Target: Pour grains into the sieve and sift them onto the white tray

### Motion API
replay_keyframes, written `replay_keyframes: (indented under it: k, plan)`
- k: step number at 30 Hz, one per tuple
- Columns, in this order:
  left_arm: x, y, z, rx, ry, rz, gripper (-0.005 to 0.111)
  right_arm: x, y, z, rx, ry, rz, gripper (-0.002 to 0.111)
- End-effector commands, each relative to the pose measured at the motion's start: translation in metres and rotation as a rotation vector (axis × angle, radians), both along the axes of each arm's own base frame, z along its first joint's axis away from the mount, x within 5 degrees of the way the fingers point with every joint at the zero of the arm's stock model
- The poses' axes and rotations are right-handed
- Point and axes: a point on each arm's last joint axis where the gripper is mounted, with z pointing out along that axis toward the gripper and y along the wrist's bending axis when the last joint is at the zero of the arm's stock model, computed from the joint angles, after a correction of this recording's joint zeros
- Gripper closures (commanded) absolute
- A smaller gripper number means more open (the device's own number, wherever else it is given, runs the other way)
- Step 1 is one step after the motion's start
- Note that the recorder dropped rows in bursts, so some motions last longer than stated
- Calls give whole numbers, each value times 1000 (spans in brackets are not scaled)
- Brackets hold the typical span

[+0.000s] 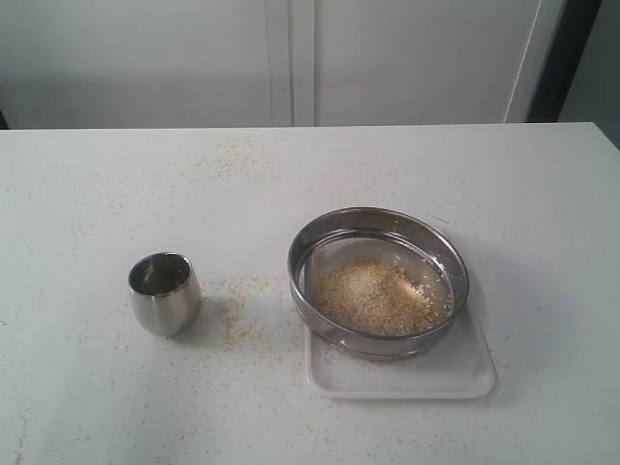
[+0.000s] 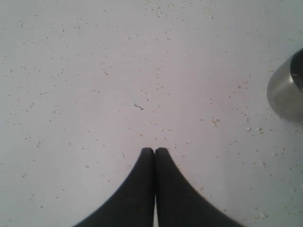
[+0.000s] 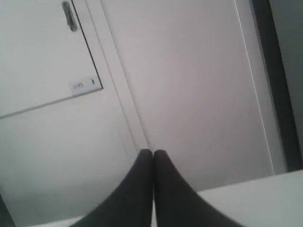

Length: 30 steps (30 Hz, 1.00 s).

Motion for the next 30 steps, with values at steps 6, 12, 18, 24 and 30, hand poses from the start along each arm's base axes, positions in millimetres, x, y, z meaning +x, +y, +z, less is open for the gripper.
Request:
replay_keyframes:
  k: [6, 12, 18, 24, 30]
  plan:
    - [-2, 1, -2, -7, 4, 8, 107, 39, 0, 4, -251, 394, -30, 108]
    - [-2, 1, -2, -7, 4, 8, 107, 66, 14, 3, -425, 666, 105, 108]
    - [-2, 1, -2, -7, 4, 8, 107, 92, 33, -6, -454, 854, 281, 108]
    - [-2, 1, -2, -7, 4, 8, 107, 114, 53, -18, -517, 975, 405, 108]
    - [-2, 1, -2, -7, 4, 8, 107, 132, 70, -26, -559, 1047, 466, 108]
